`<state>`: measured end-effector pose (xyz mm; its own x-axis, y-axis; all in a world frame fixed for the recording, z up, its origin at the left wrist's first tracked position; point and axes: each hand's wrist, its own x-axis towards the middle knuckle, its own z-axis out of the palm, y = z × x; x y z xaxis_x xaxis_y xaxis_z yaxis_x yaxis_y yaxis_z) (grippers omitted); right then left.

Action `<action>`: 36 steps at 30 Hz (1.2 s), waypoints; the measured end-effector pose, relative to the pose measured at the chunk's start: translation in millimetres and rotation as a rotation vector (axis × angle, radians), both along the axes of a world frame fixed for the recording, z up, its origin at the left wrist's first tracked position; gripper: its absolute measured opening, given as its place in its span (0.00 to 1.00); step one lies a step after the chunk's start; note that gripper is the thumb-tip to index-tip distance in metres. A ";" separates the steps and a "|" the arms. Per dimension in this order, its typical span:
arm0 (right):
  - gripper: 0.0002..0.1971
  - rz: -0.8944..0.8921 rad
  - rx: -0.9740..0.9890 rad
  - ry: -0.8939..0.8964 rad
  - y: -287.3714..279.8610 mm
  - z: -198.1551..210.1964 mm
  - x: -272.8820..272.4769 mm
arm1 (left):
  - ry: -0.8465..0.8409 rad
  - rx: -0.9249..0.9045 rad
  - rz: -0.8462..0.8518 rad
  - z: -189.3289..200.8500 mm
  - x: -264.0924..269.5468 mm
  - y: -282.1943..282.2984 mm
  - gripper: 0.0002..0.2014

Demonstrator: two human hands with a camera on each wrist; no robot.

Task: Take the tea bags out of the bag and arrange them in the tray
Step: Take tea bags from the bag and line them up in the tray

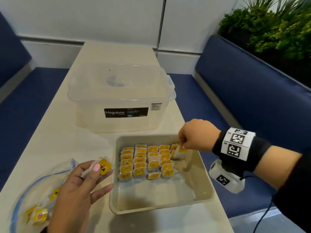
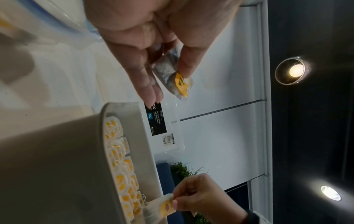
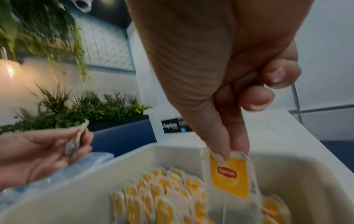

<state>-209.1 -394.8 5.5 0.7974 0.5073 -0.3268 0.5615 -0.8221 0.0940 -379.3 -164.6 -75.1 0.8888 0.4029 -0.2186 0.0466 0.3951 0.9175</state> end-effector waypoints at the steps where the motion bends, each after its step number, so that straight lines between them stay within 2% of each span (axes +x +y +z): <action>1: 0.06 0.006 -0.034 0.011 0.6 -5.5 1.9 | 0.000 0.001 0.002 -1.1 -0.1 0.3 0.48; 4: 0.09 0.014 -0.105 0.036 4.3 -17.7 5.7 | -0.002 0.006 0.010 -2.4 0.2 0.1 0.41; 7: 0.09 0.035 -0.162 0.039 9.9 -26.7 9.1 | -0.019 -0.056 0.039 -7.3 0.1 1.7 0.15; 8: 0.08 0.040 -0.183 0.035 12.1 -29.8 10.2 | -0.009 -0.057 0.036 -8.0 0.2 1.8 0.10; 13: 0.08 0.042 -0.249 0.040 21.6 -46.2 16.9 | 0.016 -0.062 0.029 -12.7 -0.2 3.0 0.05; 19: 0.09 0.025 -0.263 0.022 26.0 -51.8 21.5 | 0.017 -0.060 0.028 -15.8 0.2 6.4 0.07; 21: 0.10 0.020 -0.269 0.035 26.2 -53.2 22.0 | 0.020 -0.083 0.019 -15.4 -0.7 7.5 0.03; 22: 0.10 0.019 -0.273 0.043 26.1 -54.0 22.0 | 0.010 -0.076 0.010 -15.5 -0.8 7.6 0.11; 24: 0.10 0.019 -0.275 0.046 26.0 -54.4 22.1 | 0.028 -0.028 -0.002 -16.3 -0.2 7.6 0.33; 26: 0.08 0.016 -0.261 0.045 25.4 -53.1 22.0 | 0.043 -0.025 0.017 -12.2 1.7 6.2 0.40; 31: 0.08 -0.012 -0.144 0.036 23.3 -32.7 17.3 | 0.047 0.001 -0.024 -4.5 6.8 0.4 0.41; 34: 0.06 0.007 0.123 0.067 32.1 -6.4 3.6 | 0.016 0.015 -0.054 3.5 10.9 -6.7 0.37; 36: 0.08 0.033 0.360 0.173 43.3 9.3 -13.8 | 0.000 0.025 -0.067 6.4 14.1 -13.0 0.25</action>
<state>-222.9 -351.5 14.8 0.7275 0.6382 -0.2518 0.5703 -0.7666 -0.2952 -365.3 -177.6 -68.7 0.9141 0.3476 -0.2091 0.0720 0.3681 0.9270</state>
